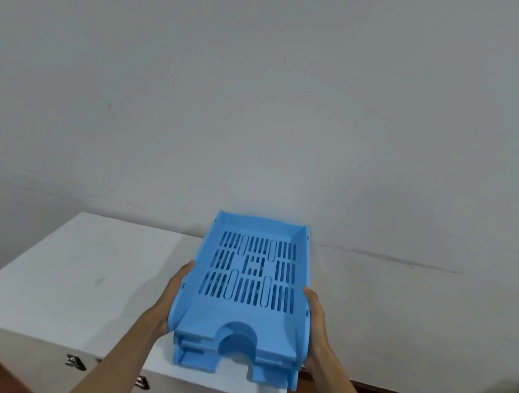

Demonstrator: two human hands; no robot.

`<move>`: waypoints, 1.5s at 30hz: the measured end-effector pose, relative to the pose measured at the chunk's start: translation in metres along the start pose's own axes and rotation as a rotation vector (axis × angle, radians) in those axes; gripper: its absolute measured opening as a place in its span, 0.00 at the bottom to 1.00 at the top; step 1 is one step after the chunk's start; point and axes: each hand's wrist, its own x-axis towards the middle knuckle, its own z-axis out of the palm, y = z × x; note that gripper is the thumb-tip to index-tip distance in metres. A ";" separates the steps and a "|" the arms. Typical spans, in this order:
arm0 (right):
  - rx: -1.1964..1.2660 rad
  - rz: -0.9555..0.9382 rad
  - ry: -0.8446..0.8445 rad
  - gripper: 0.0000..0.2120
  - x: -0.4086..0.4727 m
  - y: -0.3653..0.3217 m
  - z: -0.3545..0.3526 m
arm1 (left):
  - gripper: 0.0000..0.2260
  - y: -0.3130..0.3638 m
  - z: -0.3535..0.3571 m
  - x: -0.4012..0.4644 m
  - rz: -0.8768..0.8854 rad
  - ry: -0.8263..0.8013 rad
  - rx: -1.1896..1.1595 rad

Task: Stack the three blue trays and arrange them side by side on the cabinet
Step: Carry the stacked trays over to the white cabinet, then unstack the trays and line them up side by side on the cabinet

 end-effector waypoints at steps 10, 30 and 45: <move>-0.326 -0.241 0.196 0.18 -0.013 -0.029 0.018 | 0.13 0.021 -0.008 0.004 0.176 0.113 0.306; -0.631 -0.478 0.309 0.21 0.018 -0.003 0.214 | 0.21 0.162 -0.129 -0.022 0.324 0.079 0.571; -0.785 -0.319 0.174 0.27 0.137 0.165 0.358 | 0.22 0.200 -0.365 -0.066 0.374 0.417 0.795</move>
